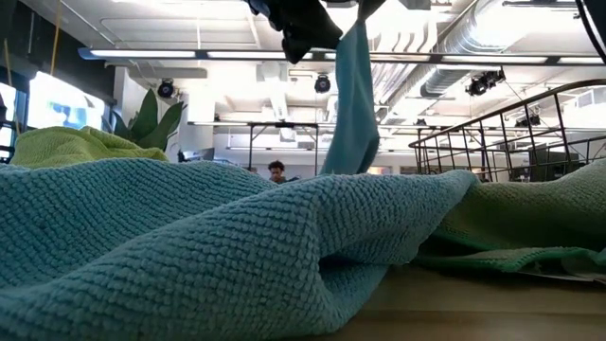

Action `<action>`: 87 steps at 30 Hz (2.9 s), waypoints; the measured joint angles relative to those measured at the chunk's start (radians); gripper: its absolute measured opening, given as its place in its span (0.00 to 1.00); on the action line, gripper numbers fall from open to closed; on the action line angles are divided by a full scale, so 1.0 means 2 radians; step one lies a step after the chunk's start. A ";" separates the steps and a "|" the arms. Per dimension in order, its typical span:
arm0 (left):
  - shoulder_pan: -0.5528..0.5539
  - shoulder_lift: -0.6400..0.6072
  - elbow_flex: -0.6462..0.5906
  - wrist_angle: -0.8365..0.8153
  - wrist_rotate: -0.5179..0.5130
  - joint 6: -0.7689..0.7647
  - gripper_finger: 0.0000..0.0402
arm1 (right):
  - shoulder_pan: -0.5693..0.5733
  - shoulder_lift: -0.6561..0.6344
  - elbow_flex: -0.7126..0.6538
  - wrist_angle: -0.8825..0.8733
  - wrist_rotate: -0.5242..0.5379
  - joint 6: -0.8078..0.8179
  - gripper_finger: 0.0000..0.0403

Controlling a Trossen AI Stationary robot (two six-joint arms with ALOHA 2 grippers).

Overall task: Fold microfiber towels
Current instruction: Fold the top blue microfiber cloth

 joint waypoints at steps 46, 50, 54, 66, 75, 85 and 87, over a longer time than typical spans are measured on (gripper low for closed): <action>-0.038 0.066 0.001 -0.049 -0.076 -0.046 0.11 | 0.000 -0.003 -0.001 -0.003 0.031 -0.002 0.00; -0.043 0.066 0.001 -0.062 -0.080 -0.055 0.03 | 0.000 -0.003 -0.001 -0.003 0.031 -0.002 0.00; -0.043 0.066 0.001 -0.071 -0.086 -0.064 0.01 | 0.000 -0.003 -0.001 -0.003 0.031 -0.002 0.00; -0.050 -0.012 -0.001 -0.150 -0.129 -0.109 0.00 | 0.000 -0.004 0.000 0.010 -0.007 0.023 0.00; -0.066 -0.075 0.000 -0.216 -0.198 -0.117 0.00 | 0.013 -0.002 0.001 0.036 -0.039 0.043 0.00; -0.089 -0.060 0.101 -0.345 -0.308 -0.060 0.00 | 0.036 -0.003 0.002 0.037 -0.038 0.065 0.00; -0.088 -0.059 0.123 -0.362 -0.334 -0.038 0.00 | 0.037 -0.003 0.002 0.042 -0.027 0.063 0.00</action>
